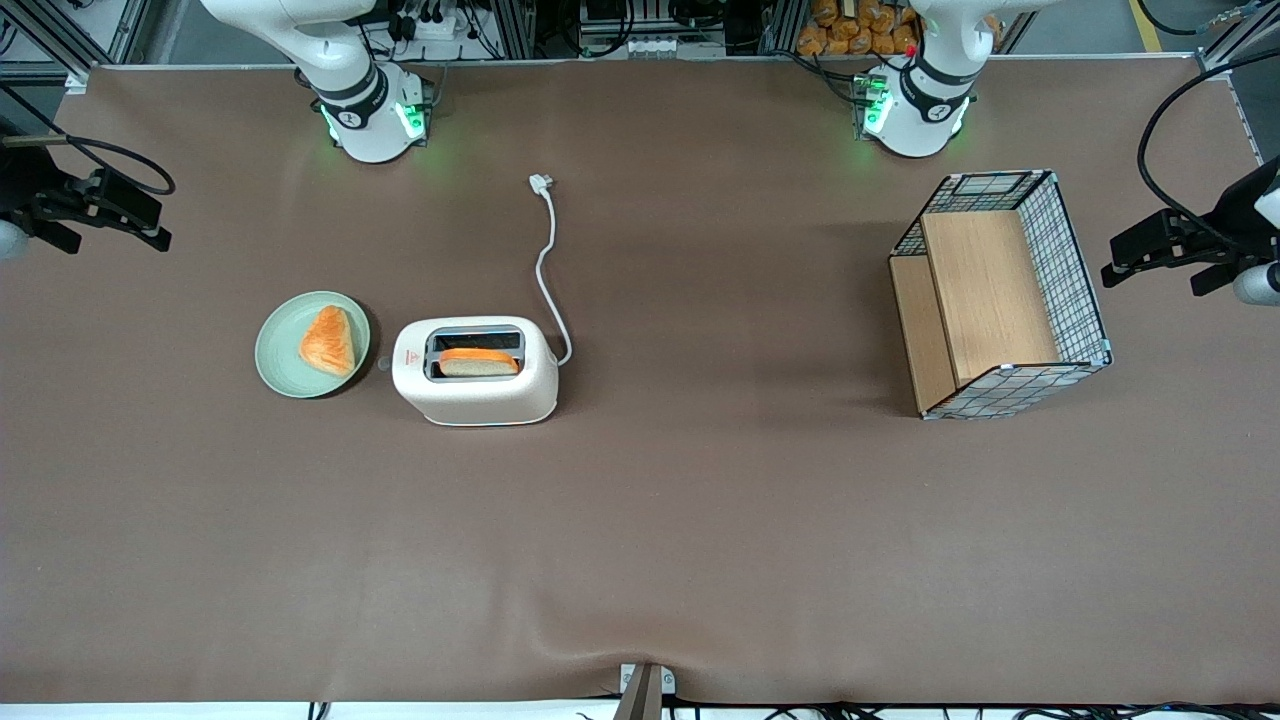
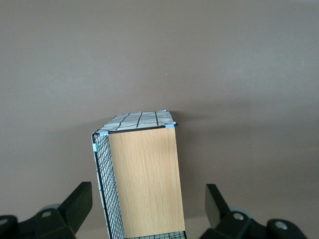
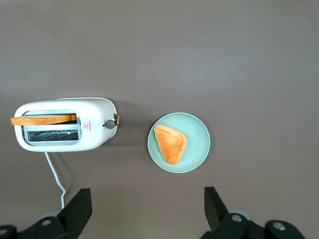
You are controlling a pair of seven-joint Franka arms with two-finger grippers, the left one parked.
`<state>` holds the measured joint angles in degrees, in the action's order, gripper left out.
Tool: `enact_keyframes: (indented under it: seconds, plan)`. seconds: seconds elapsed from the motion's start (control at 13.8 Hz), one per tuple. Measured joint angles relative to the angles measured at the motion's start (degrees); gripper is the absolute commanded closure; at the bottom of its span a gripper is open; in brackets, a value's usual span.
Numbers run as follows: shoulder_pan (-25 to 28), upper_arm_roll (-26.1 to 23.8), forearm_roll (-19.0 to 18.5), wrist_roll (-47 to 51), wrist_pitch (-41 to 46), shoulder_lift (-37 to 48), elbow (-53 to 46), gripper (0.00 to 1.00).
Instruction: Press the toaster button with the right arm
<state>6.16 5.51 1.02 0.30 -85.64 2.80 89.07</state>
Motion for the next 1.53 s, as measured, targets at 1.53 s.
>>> enact_keyframes:
  seconds: [1.53]
  plan:
    - [1.6,-0.2,2.3,0.0,1.7,-0.9,-0.5,0.27]
